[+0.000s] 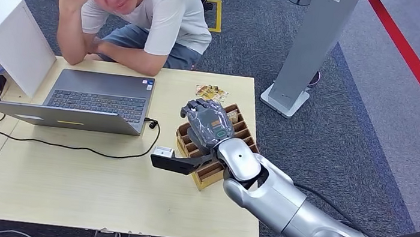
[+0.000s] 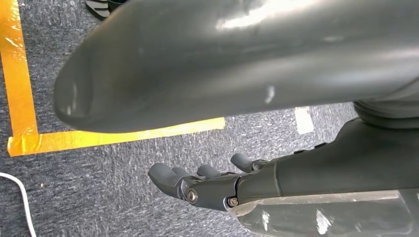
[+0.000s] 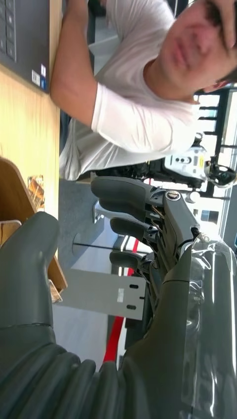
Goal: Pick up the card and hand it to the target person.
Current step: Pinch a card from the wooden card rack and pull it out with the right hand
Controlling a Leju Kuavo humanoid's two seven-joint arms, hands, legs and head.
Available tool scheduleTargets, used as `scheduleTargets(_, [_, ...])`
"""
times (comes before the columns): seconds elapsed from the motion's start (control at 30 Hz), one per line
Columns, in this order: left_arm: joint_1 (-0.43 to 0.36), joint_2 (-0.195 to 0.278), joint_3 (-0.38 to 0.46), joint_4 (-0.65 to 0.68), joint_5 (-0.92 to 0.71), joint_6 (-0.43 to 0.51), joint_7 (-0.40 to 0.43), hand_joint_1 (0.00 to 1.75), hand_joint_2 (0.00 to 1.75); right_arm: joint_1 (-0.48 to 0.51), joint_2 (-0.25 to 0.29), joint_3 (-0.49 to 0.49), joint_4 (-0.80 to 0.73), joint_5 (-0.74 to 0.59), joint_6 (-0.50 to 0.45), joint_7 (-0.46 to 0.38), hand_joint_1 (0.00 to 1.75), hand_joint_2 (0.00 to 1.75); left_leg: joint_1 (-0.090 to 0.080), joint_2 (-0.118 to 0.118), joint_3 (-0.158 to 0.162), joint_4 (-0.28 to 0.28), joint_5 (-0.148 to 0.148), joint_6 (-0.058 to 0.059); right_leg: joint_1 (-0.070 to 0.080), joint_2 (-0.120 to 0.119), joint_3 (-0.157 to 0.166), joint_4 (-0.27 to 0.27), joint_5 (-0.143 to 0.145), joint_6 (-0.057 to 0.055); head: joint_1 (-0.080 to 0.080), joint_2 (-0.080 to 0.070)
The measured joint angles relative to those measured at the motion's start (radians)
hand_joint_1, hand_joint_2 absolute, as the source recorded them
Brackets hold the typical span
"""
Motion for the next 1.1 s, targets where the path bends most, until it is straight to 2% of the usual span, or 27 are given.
scheduleTargets(0.2, [0.000, 0.000, 0.000, 0.000, -0.004, -0.004, -0.001, 0.00, 0.00, -0.010, 0.000, -0.006, 0.049, -0.010, -0.002, 0.011, 0.78, 1.75, 0.000, 0.000, 0.000, 0.000, 0.000, 0.000, 0.000, 0.000, 0.000, 0.000, 0.000, 0.000, -0.001, 0.000])
scheduleTargets(0.33, [0.000, 0.000, -0.003, 0.000, -0.007, -0.007, -0.001, 0.00, 0.00, -0.021, 0.000, -0.012, 0.100, -0.020, -0.003, 0.016, 0.69, 1.75, 0.000, 0.000, 0.000, 0.000, 0.000, 0.000, 0.000, 0.000, 0.000, 0.000, 0.000, 0.000, 0.000, 0.000])
scheduleTargets(0.83, [-0.002, 0.000, -0.015, 0.000, -0.012, -0.006, -0.001, 0.00, 0.00, -0.049, 0.000, -0.019, 0.250, -0.053, -0.031, 0.016, 0.82, 1.75, 0.000, 0.000, 0.000, 0.000, 0.000, 0.000, 0.000, 0.000, 0.000, 0.000, 0.000, 0.000, 0.000, 0.000])
scheduleTargets(1.03, [-0.003, 0.000, -0.017, 0.000, -0.012, -0.006, -0.001, 0.00, 0.00, -0.057, 0.001, -0.034, 0.290, -0.059, -0.041, 0.015, 0.69, 1.75, 0.000, 0.000, 0.000, 0.000, 0.000, 0.000, 0.000, 0.000, 0.000, 0.000, 0.000, 0.000, 0.000, 0.000])
scheduleTargets(1.1, [-0.003, 0.000, -0.018, 0.000, -0.012, -0.006, -0.001, 0.00, 0.00, -0.058, 0.001, -0.039, 0.300, -0.060, -0.045, 0.015, 0.70, 1.75, 0.000, 0.000, 0.000, 0.000, 0.000, 0.000, 0.000, 0.000, 0.000, 0.000, 0.000, 0.000, 0.000, 0.000])
